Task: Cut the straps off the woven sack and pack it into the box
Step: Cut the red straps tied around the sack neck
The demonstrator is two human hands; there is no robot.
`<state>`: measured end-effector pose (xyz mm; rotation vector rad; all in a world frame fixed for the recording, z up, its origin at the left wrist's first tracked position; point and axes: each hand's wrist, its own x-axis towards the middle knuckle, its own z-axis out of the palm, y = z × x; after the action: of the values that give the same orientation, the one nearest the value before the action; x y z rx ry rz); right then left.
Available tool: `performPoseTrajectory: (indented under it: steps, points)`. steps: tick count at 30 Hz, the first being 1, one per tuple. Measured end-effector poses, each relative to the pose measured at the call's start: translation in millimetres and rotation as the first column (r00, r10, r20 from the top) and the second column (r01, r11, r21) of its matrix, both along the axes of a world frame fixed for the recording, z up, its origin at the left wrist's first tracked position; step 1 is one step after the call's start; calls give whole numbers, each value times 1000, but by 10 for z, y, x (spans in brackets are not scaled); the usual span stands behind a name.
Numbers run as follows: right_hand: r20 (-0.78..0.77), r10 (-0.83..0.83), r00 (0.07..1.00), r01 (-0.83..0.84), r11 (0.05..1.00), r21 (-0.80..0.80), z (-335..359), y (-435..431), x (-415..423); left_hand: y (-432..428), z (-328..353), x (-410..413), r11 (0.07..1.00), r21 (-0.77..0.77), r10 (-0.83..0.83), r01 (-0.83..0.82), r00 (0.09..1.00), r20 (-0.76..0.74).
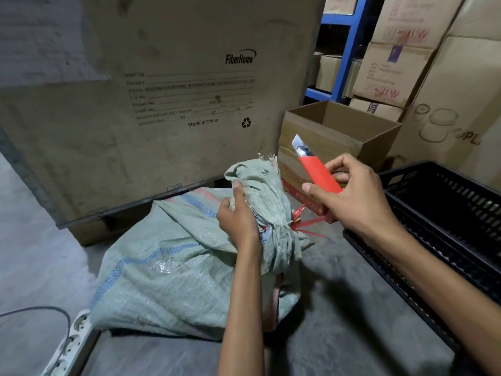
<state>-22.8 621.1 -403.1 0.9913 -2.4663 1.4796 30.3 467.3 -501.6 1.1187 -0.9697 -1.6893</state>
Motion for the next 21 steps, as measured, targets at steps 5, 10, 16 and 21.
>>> performPoseTrajectory:
  steps: [5, 10, 16, 21]
  points:
    - [-281, -142, 949, 159, 987, 39, -181, -52, -227, -34, -29, 109, 925, -378, 7, 42, 992, 128]
    - [-147, -352, 924, 381, 832, 403, -1301, 123, -375, -77, -239, 266, 820, -557, 18, 127, 969, 247]
    - [24, -475, 880, 283, 565, 775, -2670, 765, 102, 15, -466, 329, 815, -558, -17, 154, 970, 241]
    - [168, -435, 885, 133, 582, 802, -3104, 984, 385, 157, -443, 342, 831, -512, -53, 216, 948, 314]
